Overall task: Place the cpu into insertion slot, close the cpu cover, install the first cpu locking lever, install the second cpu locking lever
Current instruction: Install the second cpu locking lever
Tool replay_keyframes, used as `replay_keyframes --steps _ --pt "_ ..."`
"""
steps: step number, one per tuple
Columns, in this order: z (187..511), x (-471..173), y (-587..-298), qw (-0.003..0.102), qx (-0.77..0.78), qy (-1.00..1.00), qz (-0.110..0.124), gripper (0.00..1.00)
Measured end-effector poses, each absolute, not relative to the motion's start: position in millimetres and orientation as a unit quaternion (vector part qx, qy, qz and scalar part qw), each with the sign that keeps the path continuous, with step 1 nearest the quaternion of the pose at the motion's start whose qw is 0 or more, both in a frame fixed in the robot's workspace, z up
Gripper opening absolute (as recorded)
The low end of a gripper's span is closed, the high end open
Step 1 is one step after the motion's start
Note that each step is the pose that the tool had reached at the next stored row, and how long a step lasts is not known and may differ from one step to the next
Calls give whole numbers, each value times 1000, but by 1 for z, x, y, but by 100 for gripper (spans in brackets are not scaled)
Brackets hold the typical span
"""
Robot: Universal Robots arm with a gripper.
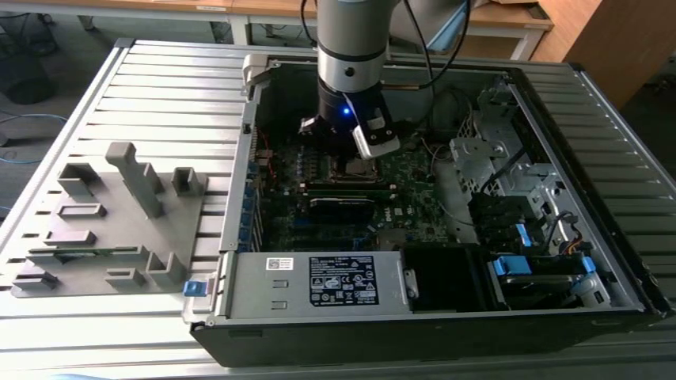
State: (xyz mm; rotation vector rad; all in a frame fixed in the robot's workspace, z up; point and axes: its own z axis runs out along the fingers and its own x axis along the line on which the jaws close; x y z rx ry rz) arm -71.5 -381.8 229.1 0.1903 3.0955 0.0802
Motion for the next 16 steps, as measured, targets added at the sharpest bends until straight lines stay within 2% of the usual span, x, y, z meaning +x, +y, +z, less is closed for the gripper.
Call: replay_keyframes --steps 16 --pt "219 -75 -382 20 61 998 26 11"
